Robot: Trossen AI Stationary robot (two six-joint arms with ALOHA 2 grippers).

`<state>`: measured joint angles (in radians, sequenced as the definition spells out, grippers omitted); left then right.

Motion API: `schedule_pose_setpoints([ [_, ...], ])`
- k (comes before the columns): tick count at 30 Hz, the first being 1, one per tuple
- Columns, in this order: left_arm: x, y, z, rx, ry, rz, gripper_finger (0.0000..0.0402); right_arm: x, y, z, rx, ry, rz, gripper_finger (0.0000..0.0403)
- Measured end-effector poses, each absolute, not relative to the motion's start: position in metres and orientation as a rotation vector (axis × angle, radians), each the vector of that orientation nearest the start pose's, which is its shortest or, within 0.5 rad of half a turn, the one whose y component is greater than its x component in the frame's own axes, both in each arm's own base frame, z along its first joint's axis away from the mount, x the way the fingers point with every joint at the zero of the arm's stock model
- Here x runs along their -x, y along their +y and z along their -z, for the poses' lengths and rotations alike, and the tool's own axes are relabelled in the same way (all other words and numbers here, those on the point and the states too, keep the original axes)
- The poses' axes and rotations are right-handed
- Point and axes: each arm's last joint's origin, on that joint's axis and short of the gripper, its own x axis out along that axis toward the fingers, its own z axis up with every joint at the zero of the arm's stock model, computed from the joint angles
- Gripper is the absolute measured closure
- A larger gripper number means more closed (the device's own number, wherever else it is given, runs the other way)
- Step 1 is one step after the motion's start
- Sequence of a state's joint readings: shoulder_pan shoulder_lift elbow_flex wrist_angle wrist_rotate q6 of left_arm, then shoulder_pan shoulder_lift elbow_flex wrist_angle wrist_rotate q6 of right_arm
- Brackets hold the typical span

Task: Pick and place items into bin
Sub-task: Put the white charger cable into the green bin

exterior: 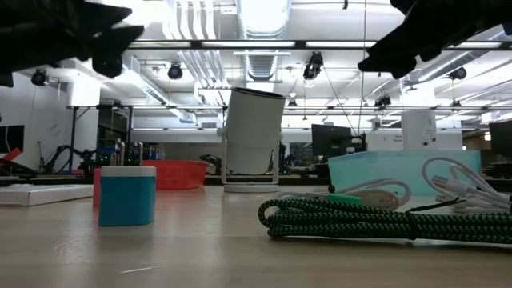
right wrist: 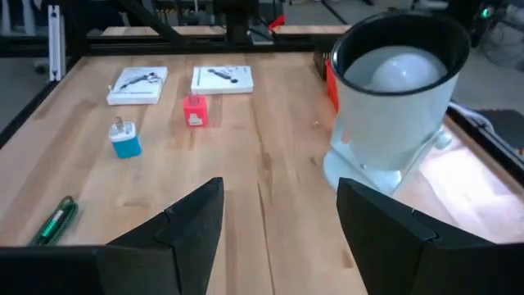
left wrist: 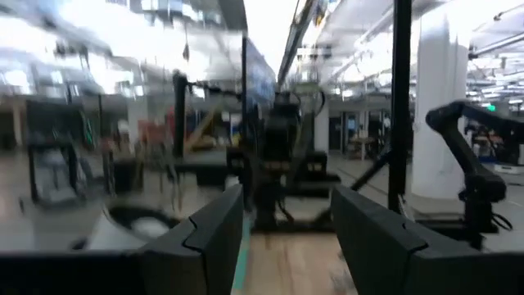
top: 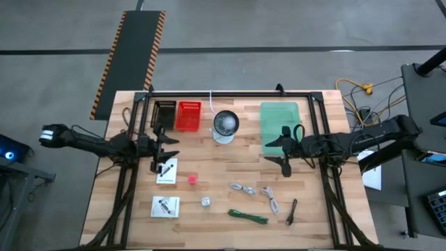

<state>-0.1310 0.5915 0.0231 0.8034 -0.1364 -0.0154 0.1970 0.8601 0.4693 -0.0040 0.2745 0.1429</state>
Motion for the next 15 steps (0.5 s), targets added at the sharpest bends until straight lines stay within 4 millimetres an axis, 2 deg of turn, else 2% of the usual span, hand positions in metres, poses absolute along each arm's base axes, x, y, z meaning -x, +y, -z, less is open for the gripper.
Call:
schedule_pose_setpoints([
  [4,-0.14,-0.014,-0.182,0.119,-0.155,0.003,0.023,-0.187,0.029,-0.226,-0.164,0.391,0.126,0.0179],
  [8,-0.146,-0.016,-0.184,0.124,-0.167,0.012,0.023,-0.19,0.03,-0.228,-0.284,0.387,0.149,0.0179],
  [15,-0.158,-0.017,-0.183,0.119,-0.157,0.015,0.023,-0.194,0.036,-0.238,-0.299,0.382,0.117,0.0179],
])
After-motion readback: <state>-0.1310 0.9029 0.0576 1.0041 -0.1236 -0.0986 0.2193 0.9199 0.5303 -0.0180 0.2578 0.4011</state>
